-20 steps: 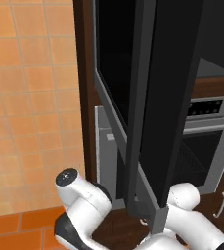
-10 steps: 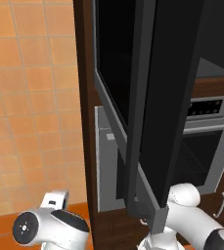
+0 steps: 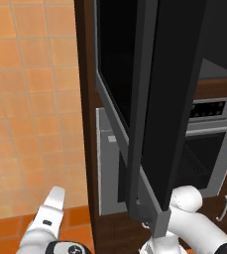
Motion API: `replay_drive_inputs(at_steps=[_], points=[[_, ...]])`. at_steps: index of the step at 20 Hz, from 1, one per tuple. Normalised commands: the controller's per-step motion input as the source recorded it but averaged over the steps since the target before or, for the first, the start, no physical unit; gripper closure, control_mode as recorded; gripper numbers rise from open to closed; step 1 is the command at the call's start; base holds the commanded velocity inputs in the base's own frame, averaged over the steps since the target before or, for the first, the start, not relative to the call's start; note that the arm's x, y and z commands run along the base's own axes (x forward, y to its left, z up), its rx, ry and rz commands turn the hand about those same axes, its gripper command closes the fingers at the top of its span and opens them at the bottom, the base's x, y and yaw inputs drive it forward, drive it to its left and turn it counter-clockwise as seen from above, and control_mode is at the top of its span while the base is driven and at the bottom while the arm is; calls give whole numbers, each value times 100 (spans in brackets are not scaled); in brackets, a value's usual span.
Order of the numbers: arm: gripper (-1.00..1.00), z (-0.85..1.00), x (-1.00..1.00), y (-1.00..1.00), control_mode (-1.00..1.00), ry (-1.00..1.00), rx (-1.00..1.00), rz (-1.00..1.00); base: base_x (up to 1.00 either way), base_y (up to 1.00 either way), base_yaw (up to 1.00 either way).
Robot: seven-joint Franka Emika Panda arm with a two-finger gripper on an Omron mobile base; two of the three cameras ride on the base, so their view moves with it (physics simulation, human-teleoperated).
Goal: Open the microwave, place the bowl with waffle inside the microwave, then close the microwave door and turn it on.
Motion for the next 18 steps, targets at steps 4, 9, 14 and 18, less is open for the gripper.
replay_drive_inputs(at_steps=[4, 9, 14, 18], points=[[100, 9, 6, -3, -100, -6, 0, 0, 0, 0, 0], [100, 15, 8, -1, -100, -41, 0, 0, 0, 0, 0], [100, 60, 9, -3, -100, -62, 5, 0, 0, 0, 0], [100, 82, 0, 0, -100, -72, 17, 0, 0, 0, 0]])
